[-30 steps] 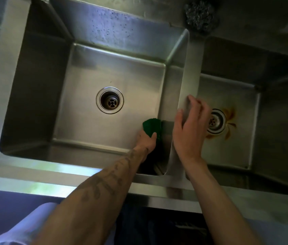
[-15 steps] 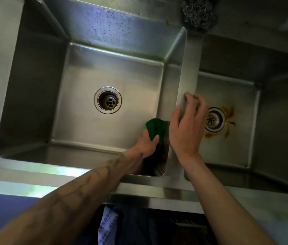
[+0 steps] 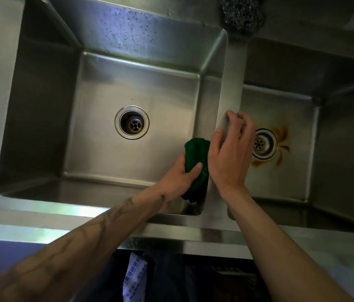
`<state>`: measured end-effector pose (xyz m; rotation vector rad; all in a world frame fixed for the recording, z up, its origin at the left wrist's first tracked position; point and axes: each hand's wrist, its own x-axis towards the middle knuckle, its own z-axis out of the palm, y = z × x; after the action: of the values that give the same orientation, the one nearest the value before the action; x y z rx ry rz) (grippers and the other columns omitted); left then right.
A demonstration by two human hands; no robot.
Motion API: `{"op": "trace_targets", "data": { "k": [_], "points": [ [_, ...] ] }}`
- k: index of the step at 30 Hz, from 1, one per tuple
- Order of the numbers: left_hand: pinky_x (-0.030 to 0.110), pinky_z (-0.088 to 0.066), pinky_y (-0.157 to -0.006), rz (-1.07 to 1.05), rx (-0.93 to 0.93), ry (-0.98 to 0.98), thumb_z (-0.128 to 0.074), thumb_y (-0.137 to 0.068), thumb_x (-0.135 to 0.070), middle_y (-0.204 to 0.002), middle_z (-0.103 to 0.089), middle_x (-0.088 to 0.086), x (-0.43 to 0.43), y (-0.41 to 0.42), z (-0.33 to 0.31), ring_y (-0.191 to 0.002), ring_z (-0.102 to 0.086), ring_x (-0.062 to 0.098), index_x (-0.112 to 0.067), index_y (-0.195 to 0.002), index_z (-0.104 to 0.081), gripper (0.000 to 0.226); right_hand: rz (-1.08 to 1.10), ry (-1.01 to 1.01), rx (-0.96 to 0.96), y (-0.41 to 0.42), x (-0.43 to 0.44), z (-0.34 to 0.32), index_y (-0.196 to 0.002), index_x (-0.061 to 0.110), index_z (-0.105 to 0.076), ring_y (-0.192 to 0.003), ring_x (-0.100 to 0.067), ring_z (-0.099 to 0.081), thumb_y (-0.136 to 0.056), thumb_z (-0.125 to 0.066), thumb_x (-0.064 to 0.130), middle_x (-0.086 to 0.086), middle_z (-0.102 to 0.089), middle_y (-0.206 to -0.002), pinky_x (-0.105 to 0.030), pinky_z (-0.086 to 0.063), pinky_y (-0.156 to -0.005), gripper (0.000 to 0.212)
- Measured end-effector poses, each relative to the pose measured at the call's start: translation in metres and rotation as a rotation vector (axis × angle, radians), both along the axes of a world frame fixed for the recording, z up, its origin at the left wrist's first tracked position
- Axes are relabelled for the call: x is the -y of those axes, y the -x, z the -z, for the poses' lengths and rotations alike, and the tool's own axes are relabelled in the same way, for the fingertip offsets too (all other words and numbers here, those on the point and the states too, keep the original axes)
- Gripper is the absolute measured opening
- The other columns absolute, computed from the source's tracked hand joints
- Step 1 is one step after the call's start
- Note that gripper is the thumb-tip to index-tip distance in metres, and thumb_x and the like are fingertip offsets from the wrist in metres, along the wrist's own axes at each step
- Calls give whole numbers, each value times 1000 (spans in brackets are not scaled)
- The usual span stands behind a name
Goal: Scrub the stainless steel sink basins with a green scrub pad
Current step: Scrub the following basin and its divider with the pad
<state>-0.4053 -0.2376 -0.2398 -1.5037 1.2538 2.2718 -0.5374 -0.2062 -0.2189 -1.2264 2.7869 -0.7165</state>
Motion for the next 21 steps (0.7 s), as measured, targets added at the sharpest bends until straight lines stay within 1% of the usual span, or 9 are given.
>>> {"op": "trace_targets", "data": {
  "k": [3, 6, 8, 11, 13, 14, 16, 18, 21],
  "points": [
    [15, -49, -81, -15, 38, 74, -49, -115, -31, -130, -63, -5, -11, 4, 1, -116, -61, 13, -26, -146, -39, 33, 8, -13, 10, 1, 0, -2, -139, 14, -53, -122, -17, -46, -105, -51, 23, -12, -46, -143, -22, -35, -101, 35],
    [26, -46, -102, 7, 125, 105, -42, -117, -26, -147, -57, 10, -13, 11, 1, -131, -56, 25, -14, -158, -34, 44, 11, -6, 8, -1, 0, -4, -138, 13, -55, -121, -17, -46, -103, -53, 20, -13, -47, -143, -20, -34, -100, 35],
    [33, -46, -109, -37, 128, 80, -42, -117, -25, -147, -59, 8, -13, 17, -1, -136, -56, 28, -19, -156, -36, 40, 8, -4, 10, -1, 1, -4, -137, 13, -56, -120, -16, -46, -103, -53, 19, -13, -48, -143, -19, -32, -100, 35],
    [14, -53, -74, -104, 34, 8, -46, -115, -30, -119, -63, -9, -18, 8, -7, -109, -63, 11, -36, -134, -40, 20, 15, -10, 19, 0, 1, -4, -138, 13, -55, -120, -16, -46, -103, -53, 18, -13, -48, -143, -19, -33, -100, 35],
    [6, -51, -66, -71, -20, 7, -46, -115, -31, -114, -61, -14, -17, 3, -1, -102, -60, 3, -39, -129, -38, 18, 10, -12, 12, 0, 1, -4, -138, 13, -55, -120, -18, -48, -103, -53, 18, -13, -48, -142, -23, -38, -100, 35],
    [9, -53, -74, -53, -12, 16, -45, -116, -29, -117, -61, -13, -14, 4, 5, -107, -61, 6, -37, -130, -37, 18, 9, -14, 9, 0, 1, -4, -138, 13, -55, -120, -18, -48, -103, -53, 18, -13, -48, -142, -24, -39, -100, 35],
    [31, -54, -103, -9, 53, 22, -43, -117, -24, -133, -60, 0, -4, 11, 18, -126, -58, 22, -27, -140, -37, 24, 10, -22, 8, 0, 1, -5, -138, 13, -55, -122, -19, -49, -103, -53, 18, -13, -48, -143, -25, -39, -101, 36],
    [48, -42, -122, 31, 148, 6, -41, -117, -21, -152, -52, 13, 1, 20, 24, -142, -51, 32, -15, -157, -32, 41, 12, -31, 10, 0, 1, -6, -138, 13, -56, -123, -20, -49, -103, -53, 18, -13, -48, -144, -26, -39, -101, 36],
    [41, -47, -115, -67, 130, 25, -43, -116, -20, -142, -58, 9, 6, 31, 29, -138, -54, 31, -18, -149, -41, 33, 6, -23, 20, -1, 2, -6, -138, 13, -56, -124, -20, -49, -103, -53, 17, -12, -47, -144, -27, -41, -103, 36]
  ]
}}
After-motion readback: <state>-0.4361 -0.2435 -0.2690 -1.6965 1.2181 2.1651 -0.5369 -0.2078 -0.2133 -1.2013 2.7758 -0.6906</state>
